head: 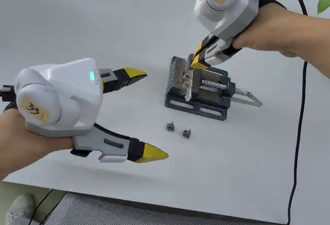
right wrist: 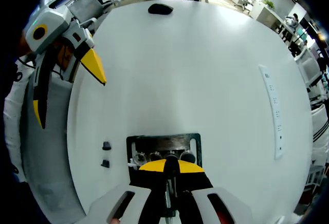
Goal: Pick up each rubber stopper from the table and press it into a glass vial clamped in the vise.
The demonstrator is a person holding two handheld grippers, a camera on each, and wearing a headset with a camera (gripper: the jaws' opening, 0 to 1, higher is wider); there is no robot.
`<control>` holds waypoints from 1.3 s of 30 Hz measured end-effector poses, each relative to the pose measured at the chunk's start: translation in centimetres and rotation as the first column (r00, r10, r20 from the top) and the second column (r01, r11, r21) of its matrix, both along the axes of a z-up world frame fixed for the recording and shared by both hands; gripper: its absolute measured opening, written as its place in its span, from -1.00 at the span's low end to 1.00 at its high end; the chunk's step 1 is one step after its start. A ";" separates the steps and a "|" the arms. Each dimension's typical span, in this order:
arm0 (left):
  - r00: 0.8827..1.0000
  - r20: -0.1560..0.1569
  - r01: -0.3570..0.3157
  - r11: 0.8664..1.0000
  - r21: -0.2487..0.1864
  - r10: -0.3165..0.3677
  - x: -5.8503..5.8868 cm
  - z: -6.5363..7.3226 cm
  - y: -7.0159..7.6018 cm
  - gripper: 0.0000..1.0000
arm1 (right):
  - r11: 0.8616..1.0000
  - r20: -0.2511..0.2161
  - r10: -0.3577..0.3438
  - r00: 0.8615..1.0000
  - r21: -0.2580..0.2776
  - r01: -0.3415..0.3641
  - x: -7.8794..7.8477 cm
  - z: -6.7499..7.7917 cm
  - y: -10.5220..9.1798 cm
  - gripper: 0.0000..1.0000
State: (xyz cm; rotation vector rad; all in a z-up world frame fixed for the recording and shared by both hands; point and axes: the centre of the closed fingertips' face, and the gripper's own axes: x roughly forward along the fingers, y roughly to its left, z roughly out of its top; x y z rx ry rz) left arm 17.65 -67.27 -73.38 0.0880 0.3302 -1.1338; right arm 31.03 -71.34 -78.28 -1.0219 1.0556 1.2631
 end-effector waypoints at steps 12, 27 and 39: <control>1.000 -0.003 -0.004 1.000 -0.003 0.004 0.1 0.1 0.0 0.79 | 0.999 -0.008 0.022 1.000 -0.024 -0.023 -0.1 -0.1 0.0 -0.96; 1.000 -0.005 0.000 1.000 -0.011 0.000 0.1 0.1 -0.2 0.78 | 0.998 -0.005 0.037 0.999 -0.047 -0.037 0.0 -0.2 0.0 -0.96; 1.000 -0.008 -0.003 1.000 -0.016 0.003 0.2 0.0 -0.2 0.77 | 0.997 -0.013 0.040 0.999 -0.062 -0.041 0.2 -0.3 0.1 -0.96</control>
